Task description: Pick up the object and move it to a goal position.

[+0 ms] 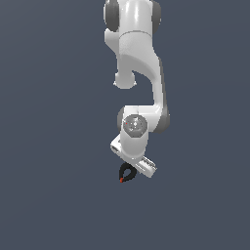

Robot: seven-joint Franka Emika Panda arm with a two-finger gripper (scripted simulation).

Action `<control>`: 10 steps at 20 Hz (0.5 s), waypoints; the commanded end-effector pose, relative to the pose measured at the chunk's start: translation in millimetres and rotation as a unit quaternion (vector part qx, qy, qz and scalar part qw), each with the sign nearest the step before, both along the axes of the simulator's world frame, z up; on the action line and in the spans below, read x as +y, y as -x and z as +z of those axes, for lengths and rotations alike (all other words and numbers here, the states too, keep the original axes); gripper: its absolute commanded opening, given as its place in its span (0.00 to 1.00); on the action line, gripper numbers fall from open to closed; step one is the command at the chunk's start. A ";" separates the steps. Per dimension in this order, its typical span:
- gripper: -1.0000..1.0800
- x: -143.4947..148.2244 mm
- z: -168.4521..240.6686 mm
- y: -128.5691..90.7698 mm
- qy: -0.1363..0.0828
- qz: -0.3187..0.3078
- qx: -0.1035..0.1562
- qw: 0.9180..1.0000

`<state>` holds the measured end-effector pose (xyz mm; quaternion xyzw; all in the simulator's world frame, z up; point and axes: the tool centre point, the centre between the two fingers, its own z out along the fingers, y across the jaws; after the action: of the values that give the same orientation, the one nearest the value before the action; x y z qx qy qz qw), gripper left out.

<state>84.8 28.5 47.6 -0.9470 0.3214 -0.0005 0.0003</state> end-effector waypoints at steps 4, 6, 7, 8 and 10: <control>0.96 0.1 -25.7 1.0 0.000 -0.001 0.001 1.000; 0.96 -0.1 -28.8 0.6 0.000 -0.001 0.001 1.000; 0.96 -0.1 -29.0 0.2 0.000 -0.001 0.001 1.000; 0.96 -0.1 -28.6 -0.2 0.000 -0.001 0.001 1.000; 0.00 -0.1 -28.3 -0.4 0.000 -0.001 0.001 1.000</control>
<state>84.5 28.5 19.0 -0.9466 0.3225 0.0006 -0.0002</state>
